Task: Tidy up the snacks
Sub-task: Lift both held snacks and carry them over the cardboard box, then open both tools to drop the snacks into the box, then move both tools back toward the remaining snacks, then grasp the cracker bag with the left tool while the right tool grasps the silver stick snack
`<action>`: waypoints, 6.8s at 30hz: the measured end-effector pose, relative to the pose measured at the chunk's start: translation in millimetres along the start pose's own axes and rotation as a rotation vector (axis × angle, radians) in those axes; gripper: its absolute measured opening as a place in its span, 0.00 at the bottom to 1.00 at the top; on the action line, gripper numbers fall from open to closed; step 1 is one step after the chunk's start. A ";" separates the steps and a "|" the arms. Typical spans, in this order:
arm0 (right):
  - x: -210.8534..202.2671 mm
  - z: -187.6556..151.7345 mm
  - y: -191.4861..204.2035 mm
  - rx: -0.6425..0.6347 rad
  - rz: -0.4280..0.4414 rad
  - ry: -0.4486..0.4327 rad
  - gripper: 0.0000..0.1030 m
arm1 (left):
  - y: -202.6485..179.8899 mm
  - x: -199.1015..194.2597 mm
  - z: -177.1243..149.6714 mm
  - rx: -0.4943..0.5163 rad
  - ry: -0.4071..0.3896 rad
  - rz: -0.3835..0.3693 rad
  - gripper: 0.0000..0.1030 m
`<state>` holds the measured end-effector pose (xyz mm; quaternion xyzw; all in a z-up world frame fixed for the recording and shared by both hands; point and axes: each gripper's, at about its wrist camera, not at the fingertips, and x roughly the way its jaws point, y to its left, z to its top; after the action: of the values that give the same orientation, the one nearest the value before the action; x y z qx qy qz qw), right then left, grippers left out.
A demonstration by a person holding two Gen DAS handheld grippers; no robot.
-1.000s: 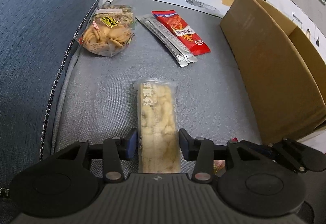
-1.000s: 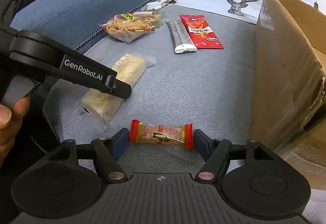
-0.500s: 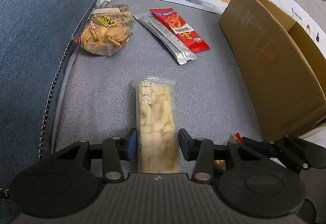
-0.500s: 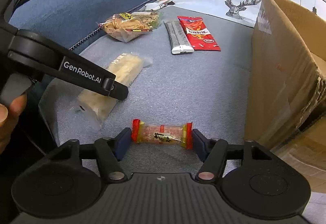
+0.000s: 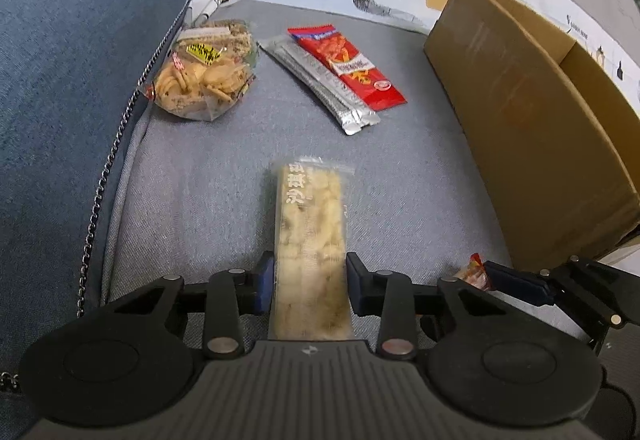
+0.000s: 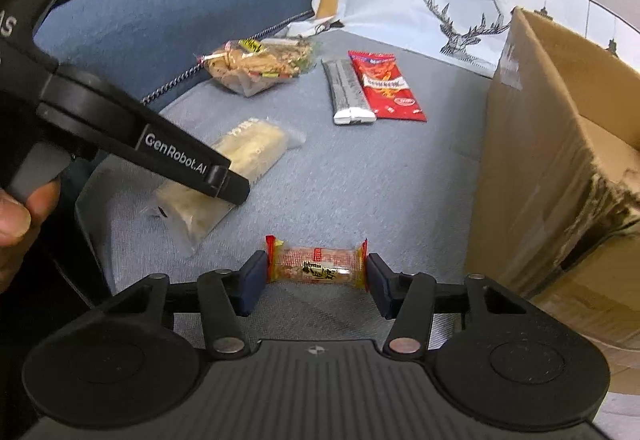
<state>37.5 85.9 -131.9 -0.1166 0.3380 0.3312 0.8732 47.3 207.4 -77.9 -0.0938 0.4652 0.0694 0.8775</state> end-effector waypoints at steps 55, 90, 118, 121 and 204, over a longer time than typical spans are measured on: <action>-95.4 52.9 -113.9 0.342 0.029 -0.505 0.53 | -95.3 -86.3 106.8 -0.150 -0.408 -0.227 0.39; -111.8 15.4 -201.7 0.543 -0.581 -0.532 0.81 | -180.0 -107.0 73.3 0.246 -0.466 -0.173 0.82; -95.5 8.6 -99.9 0.254 -0.327 -0.464 0.31 | 7.9 -38.3 -2.1 -0.227 -0.368 -0.163 0.12; -93.6 15.1 -93.0 0.217 -0.272 -0.458 0.31 | 9.4 -35.6 2.6 -0.259 -0.408 -0.146 0.12; 3.8 -8.2 1.9 0.047 -0.034 -0.020 0.52 | 62.6 -19.9 -9.8 -0.514 -0.017 -0.138 0.78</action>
<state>34.2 85.8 -140.5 -0.0984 0.3347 0.3095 0.8846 15.2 265.3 -73.1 -0.3443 0.4172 0.1262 0.8315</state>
